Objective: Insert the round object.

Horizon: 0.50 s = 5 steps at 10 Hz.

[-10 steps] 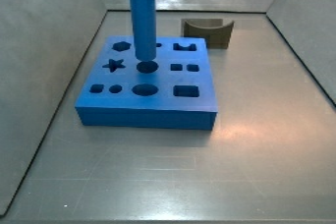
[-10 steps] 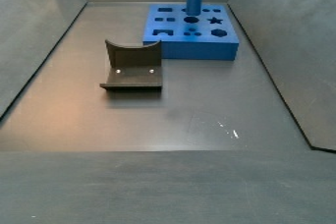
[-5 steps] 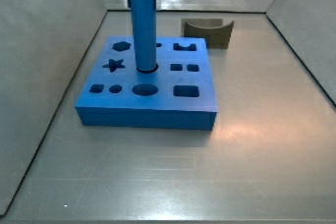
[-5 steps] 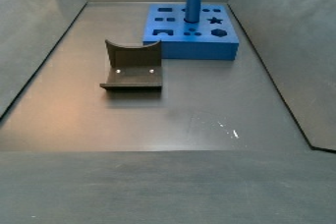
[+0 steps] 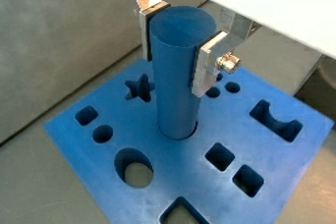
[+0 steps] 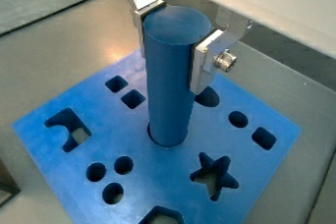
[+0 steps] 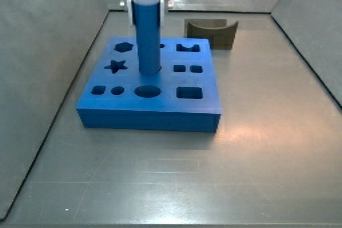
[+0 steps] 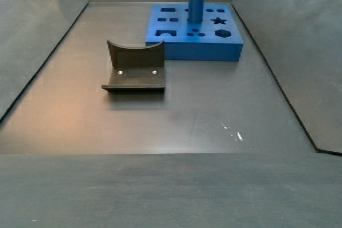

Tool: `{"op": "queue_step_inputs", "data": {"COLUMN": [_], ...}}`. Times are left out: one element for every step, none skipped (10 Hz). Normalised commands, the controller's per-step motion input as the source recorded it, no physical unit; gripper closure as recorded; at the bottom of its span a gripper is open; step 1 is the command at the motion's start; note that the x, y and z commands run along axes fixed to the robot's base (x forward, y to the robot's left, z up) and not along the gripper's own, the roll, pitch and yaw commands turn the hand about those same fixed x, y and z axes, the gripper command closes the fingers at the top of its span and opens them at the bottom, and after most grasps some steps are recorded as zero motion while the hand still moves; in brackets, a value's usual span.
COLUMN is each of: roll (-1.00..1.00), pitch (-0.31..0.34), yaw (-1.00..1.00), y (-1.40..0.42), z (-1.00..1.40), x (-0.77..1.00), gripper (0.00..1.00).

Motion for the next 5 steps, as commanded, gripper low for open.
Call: {"op": "queue_step_inputs", "data": {"roll": [-0.1,-0.08,-0.11,-0.15,-0.16], "pitch": [-0.067,-0.067,-0.066,-0.064,-0.094], "yaw": [-0.02,-0.02,-0.01,0.0,-0.11], "y": [0.0,0.0,0.0,0.03,0.0], "z": [-0.4,-0.43,-0.41,-0.41,-0.25], "x": [0.0,0.0,0.01,0.07,0.0], "gripper": [1.0,1.0,1.0,1.0,1.0]}}
